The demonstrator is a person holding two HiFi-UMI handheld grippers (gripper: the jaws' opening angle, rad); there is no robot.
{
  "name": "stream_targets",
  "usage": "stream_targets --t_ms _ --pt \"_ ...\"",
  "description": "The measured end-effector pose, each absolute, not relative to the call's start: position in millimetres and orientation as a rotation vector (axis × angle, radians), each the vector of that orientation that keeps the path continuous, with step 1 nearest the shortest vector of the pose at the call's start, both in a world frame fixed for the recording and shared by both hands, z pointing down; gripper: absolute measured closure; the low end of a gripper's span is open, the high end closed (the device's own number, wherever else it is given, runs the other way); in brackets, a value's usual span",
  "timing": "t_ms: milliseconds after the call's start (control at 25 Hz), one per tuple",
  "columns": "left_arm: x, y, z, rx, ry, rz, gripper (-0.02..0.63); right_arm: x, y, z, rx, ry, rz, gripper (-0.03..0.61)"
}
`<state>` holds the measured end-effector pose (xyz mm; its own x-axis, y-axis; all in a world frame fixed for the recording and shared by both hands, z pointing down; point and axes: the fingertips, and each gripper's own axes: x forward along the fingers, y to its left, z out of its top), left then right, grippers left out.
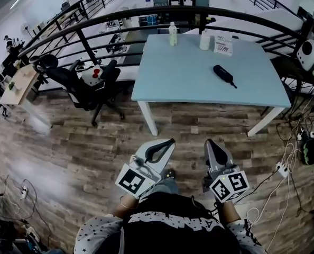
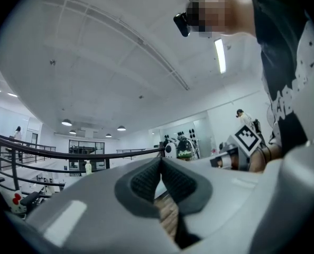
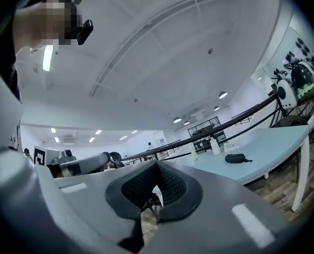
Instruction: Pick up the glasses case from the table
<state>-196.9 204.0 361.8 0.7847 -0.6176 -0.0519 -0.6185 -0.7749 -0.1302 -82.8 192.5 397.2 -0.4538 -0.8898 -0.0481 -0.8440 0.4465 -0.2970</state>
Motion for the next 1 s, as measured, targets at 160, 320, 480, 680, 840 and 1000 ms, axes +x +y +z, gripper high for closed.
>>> stream_targets --t_ms 160,320,480,680,840,1000 --pt "-182.8 174.7 353.5 -2.879 0.937 0.042 0.614 -68.5 169.0 395.1 -1.576 2.463 -0.339 0.574" --pt "-170.0 141.1 350.5 -2.902 0.867 0.05 0.614 -54.2 140.3 389.8 -1.638 2.431 -0.343 0.574" --pt "-163.8 105.9 347.5 -2.917 0.819 0.058 0.614 -47.8 110.9 384.8 -1.684 2.404 -0.331 0.574" --pt "-156.0 61.7 344.7 -2.952 0.758 0.081 0.614 -40.6 74.8 383.6 -1.751 2.372 -0.329 0.574" --pt "-149.4 30.3 348.5 -2.974 0.695 0.087 0.614 -34.2 44.9 386.6 -1.8 2.34 -0.338 0.574" --pt "-149.2 0.3 351.5 -2.998 0.65 0.087 0.614 -32.6 15.7 388.7 -1.841 2.319 -0.344 0.574"
